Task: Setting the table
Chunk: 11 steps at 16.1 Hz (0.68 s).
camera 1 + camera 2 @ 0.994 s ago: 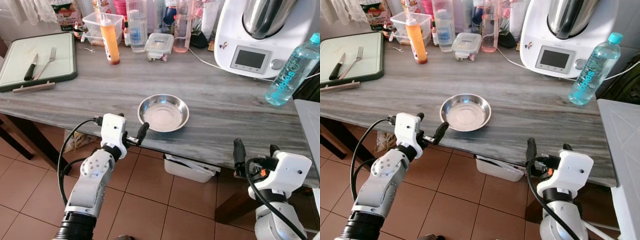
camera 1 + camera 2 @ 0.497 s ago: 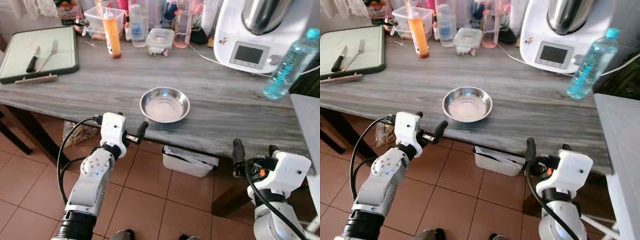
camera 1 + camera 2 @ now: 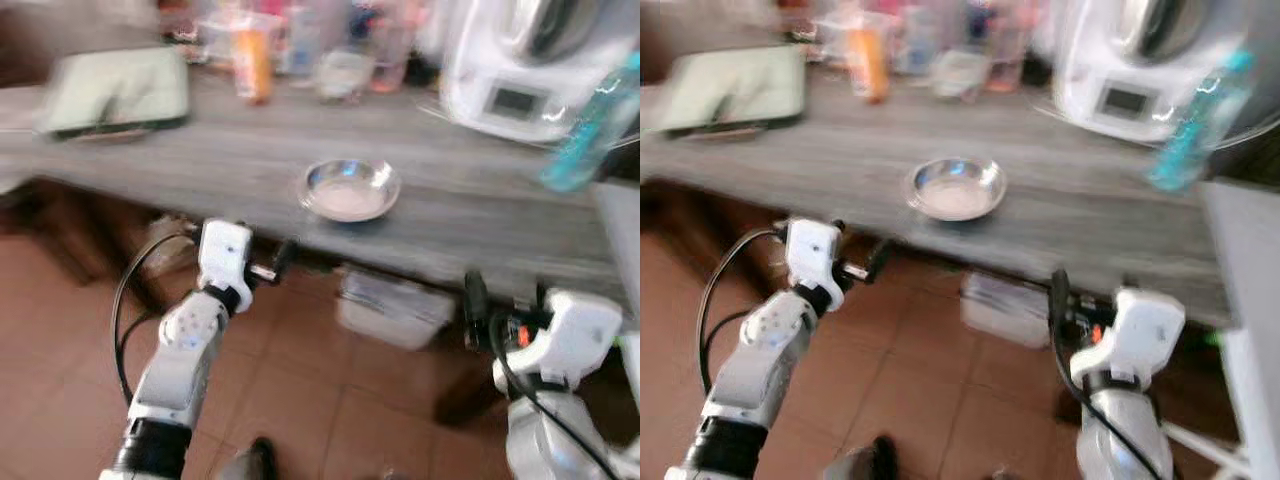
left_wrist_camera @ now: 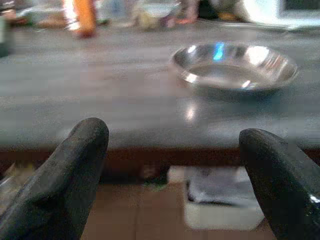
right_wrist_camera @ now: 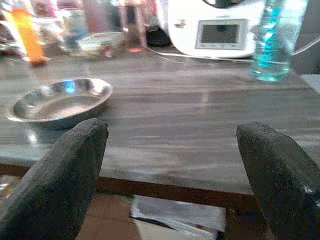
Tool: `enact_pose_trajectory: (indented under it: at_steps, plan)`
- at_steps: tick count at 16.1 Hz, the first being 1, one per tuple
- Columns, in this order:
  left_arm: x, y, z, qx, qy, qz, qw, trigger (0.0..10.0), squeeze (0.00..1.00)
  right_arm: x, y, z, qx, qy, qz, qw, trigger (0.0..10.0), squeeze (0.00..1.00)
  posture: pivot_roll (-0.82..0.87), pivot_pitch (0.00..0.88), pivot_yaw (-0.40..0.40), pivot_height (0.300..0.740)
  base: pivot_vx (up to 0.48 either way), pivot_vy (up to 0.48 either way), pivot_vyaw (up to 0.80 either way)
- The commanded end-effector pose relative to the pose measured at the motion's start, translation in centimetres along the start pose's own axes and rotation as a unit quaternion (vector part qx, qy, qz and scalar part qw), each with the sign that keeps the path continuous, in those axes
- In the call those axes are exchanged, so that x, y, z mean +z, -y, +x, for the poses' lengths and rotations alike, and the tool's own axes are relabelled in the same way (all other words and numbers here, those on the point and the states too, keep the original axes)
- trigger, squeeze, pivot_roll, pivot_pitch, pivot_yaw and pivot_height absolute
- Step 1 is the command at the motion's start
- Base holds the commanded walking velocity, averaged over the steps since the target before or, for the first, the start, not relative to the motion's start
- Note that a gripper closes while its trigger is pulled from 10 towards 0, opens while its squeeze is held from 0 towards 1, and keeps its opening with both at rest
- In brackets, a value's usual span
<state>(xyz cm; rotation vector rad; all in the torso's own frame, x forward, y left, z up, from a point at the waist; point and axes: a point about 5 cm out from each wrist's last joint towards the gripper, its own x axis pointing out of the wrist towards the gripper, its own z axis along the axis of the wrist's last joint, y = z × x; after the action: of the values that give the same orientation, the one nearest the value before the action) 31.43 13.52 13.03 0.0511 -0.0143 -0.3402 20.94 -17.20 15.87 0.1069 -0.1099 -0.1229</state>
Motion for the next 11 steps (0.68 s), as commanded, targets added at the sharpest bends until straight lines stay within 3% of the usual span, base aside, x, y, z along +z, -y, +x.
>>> enact_pose_trajectory:
  at_steps: [1, 5, 11]
  plan:
    - [0.0, 0.2, 0.2, -0.006, -0.004, 0.004, 1.000, 10.0, 0.00, -0.3, 0.4, -0.4, -0.012, -0.008, 0.004, 1.000, 10.0, 0.00, 0.04, 0.101, -0.005, 0.740, -0.322, 0.000, 0.00]
    - [0.0, 0.2, 0.2, -0.010, -0.006, 0.007, 1.000, 10.0, 0.00, -0.7, 1.1, -0.2, -0.035, -0.022, 0.023, 0.999, 10.0, 0.00, 0.04, 0.105, -0.001, 0.740, -0.345, 0.000, 0.00]
    - [0.0, 0.1, 0.3, -0.017, -0.008, 0.012, 1.000, 10.0, 0.00, -1.1, 1.5, -0.1, -0.046, -0.038, -0.004, 0.998, 10.0, 0.00, 0.04, 0.105, 0.003, 0.740, -0.348, 0.000, 0.00]
